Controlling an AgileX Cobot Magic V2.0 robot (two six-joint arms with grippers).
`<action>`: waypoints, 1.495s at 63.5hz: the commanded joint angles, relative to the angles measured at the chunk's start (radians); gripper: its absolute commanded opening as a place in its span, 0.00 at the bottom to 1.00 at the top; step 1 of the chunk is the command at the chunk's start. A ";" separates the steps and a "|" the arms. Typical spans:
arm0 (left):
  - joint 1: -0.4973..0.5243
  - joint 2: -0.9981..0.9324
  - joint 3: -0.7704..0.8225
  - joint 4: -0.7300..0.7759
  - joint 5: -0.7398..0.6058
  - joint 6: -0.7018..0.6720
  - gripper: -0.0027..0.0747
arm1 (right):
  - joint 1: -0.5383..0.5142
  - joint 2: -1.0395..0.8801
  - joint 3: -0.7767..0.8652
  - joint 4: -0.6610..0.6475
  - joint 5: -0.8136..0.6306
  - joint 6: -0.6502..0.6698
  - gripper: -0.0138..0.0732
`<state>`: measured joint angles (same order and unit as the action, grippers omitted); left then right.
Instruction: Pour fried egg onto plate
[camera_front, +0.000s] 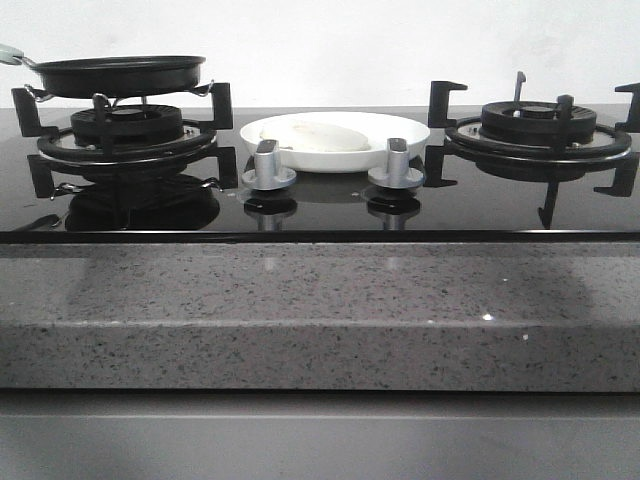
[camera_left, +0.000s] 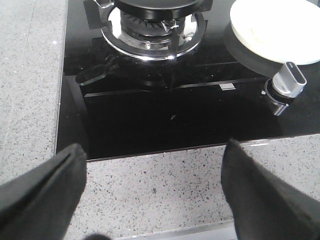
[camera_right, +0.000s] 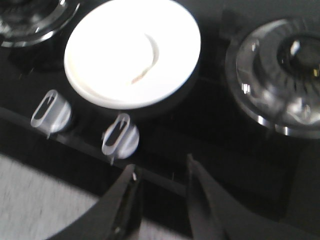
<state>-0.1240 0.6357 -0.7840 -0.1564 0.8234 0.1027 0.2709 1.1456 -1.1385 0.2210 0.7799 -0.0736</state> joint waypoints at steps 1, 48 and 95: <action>-0.009 0.000 -0.025 -0.016 -0.071 -0.011 0.74 | -0.001 -0.126 0.060 -0.003 -0.060 -0.009 0.46; -0.009 0.000 -0.025 -0.016 -0.079 -0.011 0.61 | -0.001 -0.701 0.467 -0.003 0.052 -0.008 0.43; 0.001 0.000 -0.025 -0.016 -0.087 -0.009 0.01 | -0.001 -0.701 0.467 -0.005 0.056 -0.008 0.02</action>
<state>-0.1240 0.6357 -0.7840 -0.1587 0.8091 0.1027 0.2709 0.4402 -0.6504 0.2187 0.8970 -0.0736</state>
